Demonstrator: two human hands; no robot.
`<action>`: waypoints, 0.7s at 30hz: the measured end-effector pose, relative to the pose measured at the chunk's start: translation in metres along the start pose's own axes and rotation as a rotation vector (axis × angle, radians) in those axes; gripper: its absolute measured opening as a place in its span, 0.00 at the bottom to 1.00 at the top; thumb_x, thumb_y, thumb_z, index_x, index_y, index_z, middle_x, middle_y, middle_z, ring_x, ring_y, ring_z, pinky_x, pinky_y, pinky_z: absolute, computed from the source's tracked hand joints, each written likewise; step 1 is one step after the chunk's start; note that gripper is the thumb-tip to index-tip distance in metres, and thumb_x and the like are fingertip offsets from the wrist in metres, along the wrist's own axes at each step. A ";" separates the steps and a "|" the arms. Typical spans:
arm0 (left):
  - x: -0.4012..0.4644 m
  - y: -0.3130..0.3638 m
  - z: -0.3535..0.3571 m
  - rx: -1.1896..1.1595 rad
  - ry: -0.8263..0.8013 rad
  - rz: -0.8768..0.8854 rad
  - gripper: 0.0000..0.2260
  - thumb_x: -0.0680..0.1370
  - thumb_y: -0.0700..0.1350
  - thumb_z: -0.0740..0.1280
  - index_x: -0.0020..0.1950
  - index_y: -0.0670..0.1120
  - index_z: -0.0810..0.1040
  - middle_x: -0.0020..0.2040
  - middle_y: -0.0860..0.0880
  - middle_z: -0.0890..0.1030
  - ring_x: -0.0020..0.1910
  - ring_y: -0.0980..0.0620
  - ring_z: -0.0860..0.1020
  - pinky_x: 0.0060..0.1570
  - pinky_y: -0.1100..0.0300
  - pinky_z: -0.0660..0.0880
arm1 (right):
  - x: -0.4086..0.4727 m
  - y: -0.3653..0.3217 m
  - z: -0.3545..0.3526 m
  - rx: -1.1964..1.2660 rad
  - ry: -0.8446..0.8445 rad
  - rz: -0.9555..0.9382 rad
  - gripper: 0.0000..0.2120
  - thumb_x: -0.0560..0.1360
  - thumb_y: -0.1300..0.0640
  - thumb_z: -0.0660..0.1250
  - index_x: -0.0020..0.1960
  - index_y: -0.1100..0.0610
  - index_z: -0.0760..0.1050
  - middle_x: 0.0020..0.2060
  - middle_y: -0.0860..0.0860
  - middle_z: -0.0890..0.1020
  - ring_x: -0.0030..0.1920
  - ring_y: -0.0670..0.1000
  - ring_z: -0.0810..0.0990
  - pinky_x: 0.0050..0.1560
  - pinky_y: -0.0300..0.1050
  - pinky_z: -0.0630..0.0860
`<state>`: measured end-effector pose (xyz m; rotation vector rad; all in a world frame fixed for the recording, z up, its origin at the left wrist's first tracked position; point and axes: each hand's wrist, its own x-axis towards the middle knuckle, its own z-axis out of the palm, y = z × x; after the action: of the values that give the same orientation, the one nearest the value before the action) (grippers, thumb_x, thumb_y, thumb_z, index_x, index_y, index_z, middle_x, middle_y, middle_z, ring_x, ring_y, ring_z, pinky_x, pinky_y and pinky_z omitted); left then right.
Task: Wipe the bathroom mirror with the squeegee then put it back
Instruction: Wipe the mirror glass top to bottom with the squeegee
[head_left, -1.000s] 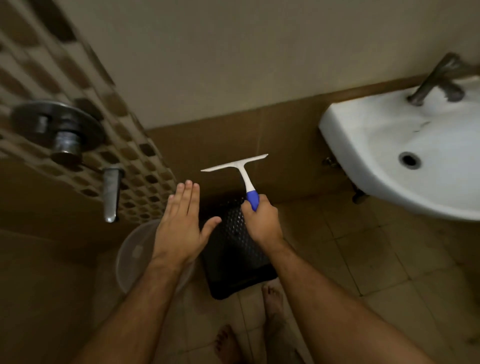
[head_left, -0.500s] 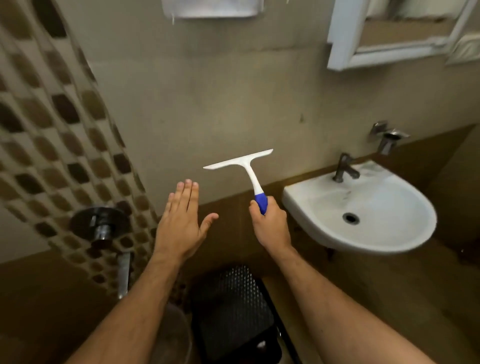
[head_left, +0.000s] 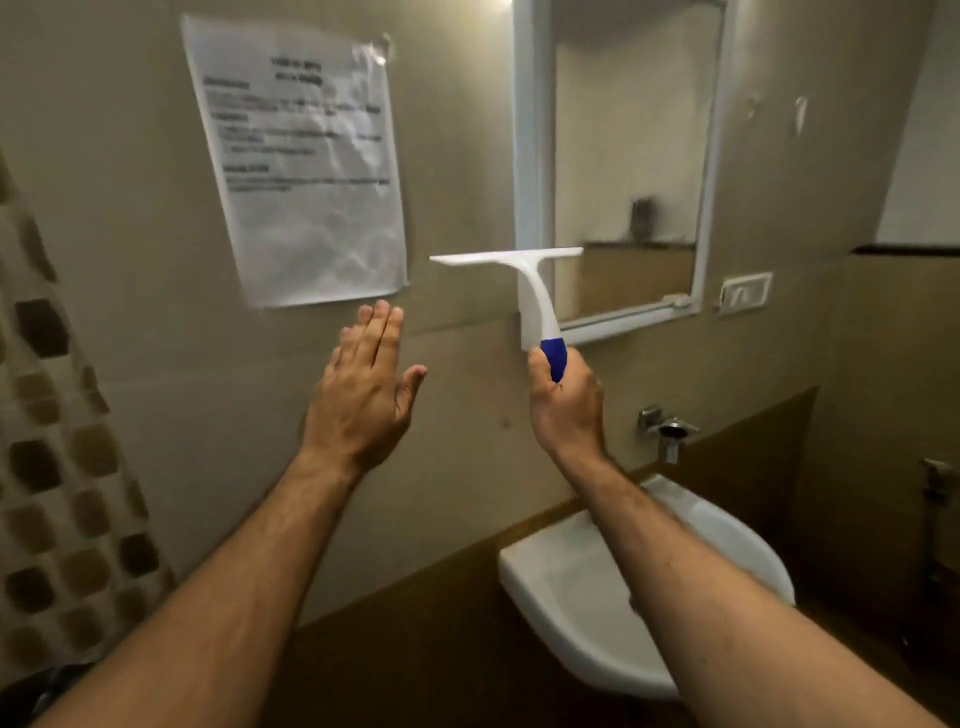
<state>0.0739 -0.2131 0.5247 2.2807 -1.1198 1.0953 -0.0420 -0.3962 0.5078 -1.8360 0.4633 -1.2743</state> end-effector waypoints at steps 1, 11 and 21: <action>0.020 0.011 -0.002 -0.008 0.044 0.007 0.27 0.82 0.53 0.54 0.78 0.42 0.56 0.78 0.44 0.57 0.78 0.48 0.52 0.76 0.50 0.53 | 0.019 -0.002 -0.009 0.011 0.028 -0.019 0.13 0.78 0.47 0.60 0.42 0.56 0.73 0.31 0.47 0.74 0.30 0.46 0.72 0.29 0.36 0.67; 0.174 0.106 -0.007 -0.052 0.276 0.028 0.24 0.83 0.47 0.55 0.78 0.46 0.56 0.78 0.45 0.59 0.77 0.48 0.56 0.73 0.49 0.63 | 0.169 -0.010 -0.079 0.126 0.014 -0.107 0.25 0.77 0.34 0.51 0.39 0.53 0.72 0.31 0.51 0.75 0.31 0.51 0.74 0.34 0.46 0.71; 0.257 0.135 0.014 -0.108 0.331 -0.005 0.24 0.82 0.45 0.55 0.79 0.46 0.54 0.79 0.46 0.57 0.78 0.48 0.53 0.74 0.50 0.58 | 0.250 -0.016 -0.094 0.285 -0.016 -0.089 0.22 0.78 0.35 0.50 0.39 0.51 0.70 0.31 0.51 0.72 0.31 0.51 0.70 0.36 0.48 0.69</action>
<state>0.0719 -0.4331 0.7144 1.9293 -1.0112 1.3170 -0.0249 -0.5999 0.6811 -1.6395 0.1809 -1.3111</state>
